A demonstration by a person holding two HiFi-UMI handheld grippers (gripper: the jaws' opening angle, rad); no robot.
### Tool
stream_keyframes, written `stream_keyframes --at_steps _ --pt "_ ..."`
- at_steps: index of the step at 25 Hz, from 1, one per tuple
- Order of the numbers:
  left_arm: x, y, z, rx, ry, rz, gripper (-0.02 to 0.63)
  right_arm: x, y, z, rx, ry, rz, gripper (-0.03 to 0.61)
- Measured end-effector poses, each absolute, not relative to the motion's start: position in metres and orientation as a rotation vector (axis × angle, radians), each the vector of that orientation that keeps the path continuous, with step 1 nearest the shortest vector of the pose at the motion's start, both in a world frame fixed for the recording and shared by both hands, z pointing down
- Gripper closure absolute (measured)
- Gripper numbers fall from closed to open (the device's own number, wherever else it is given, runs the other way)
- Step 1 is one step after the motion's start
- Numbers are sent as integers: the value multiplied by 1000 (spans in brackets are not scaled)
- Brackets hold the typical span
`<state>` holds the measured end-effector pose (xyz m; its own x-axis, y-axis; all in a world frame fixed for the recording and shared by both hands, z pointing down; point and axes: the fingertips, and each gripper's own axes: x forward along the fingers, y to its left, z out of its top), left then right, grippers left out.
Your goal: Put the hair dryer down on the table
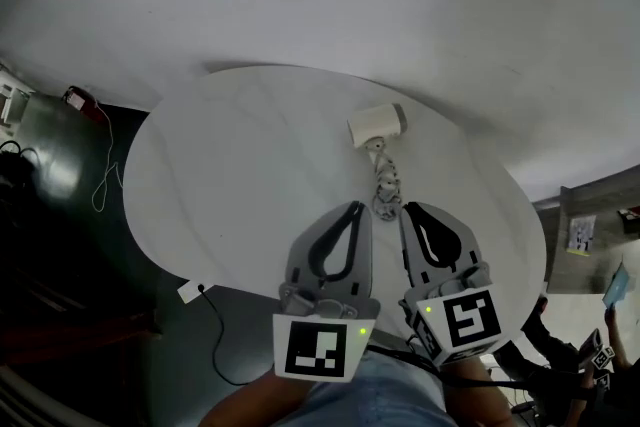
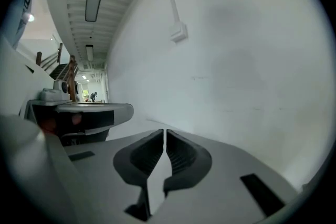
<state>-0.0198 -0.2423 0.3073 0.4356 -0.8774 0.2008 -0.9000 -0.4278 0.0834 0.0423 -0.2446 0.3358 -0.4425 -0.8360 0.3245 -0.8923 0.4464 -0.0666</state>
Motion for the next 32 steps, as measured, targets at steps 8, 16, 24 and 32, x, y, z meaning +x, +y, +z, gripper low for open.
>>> stream_keyframes --at_steps 8,16,24,32 --pt "-21 -149 265 2533 -1705 121 601 41 -164 280 1526 -2558 136 566" --pt "-24 -116 240 2553 -1796 90 601 33 -128 249 1488 -2631 40 568" --pt "-35 -108 220 2590 -1824 113 601 18 -122 221 1504 -2675 -48 568" --pt "-50 -100 216 2614 -1836 85 601 0 -112 220 1492 -2662 -98 568"
